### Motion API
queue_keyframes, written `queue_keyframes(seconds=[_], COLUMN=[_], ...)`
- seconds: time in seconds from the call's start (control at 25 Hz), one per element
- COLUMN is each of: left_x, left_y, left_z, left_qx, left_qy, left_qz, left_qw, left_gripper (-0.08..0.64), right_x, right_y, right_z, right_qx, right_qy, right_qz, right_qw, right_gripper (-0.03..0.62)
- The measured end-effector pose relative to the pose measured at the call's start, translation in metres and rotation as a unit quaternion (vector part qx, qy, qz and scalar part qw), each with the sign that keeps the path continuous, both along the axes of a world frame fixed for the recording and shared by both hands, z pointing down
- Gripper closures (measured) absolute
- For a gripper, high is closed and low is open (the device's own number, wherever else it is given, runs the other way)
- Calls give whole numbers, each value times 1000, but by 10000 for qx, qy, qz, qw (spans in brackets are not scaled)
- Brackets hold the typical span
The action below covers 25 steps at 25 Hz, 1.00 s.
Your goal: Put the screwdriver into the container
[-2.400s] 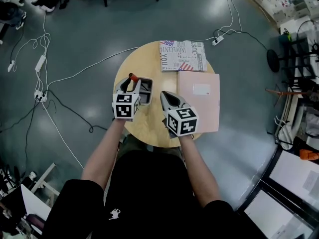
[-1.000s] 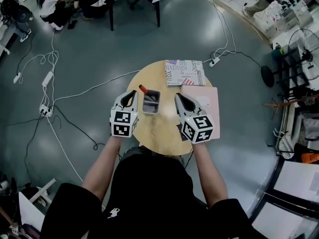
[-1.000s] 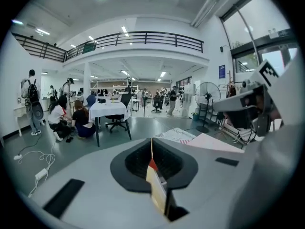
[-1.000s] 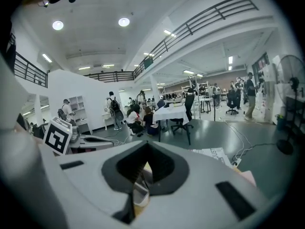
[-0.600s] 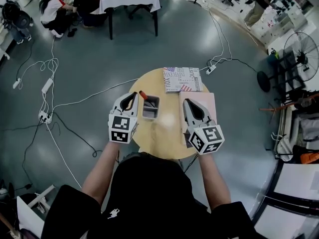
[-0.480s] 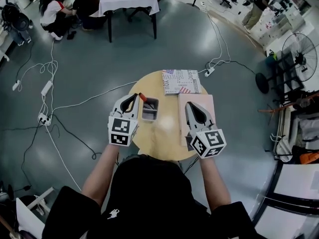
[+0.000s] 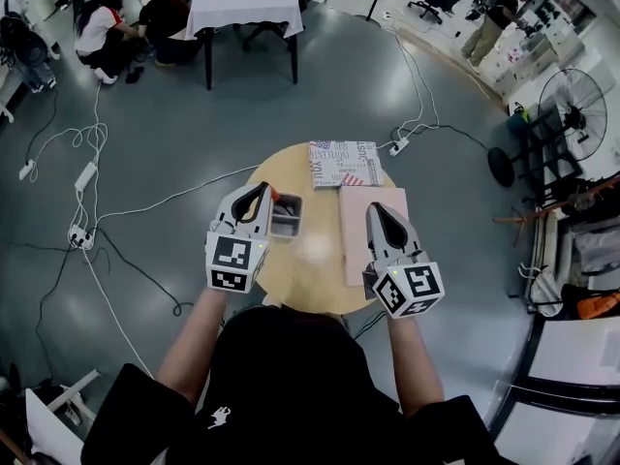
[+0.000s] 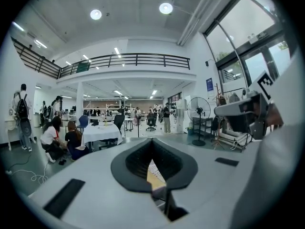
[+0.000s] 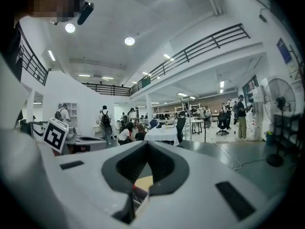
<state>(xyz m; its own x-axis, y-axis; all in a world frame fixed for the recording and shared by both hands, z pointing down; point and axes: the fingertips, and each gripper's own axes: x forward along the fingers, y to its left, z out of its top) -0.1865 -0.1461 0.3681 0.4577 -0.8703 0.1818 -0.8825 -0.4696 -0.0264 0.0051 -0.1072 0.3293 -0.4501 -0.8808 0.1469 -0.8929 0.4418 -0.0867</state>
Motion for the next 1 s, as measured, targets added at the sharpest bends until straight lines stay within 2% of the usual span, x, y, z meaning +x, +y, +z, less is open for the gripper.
queue_keyframes(seconds=[0.24,1.0], left_x=[-5,-6], left_y=[5,10], left_z=[-15,-14], left_qx=[176,221], left_qy=[22,-54], left_qz=[16,79], left_qw=[9998,9997], left_gripper=[557,558], right_x=[-3,-8], right_y=[4,9], right_z=[-8,-4], right_qx=[116,91], right_qy=[-16,112], right_qz=[64,85], right_qw=[9999,9999], right_gripper=[591,591])
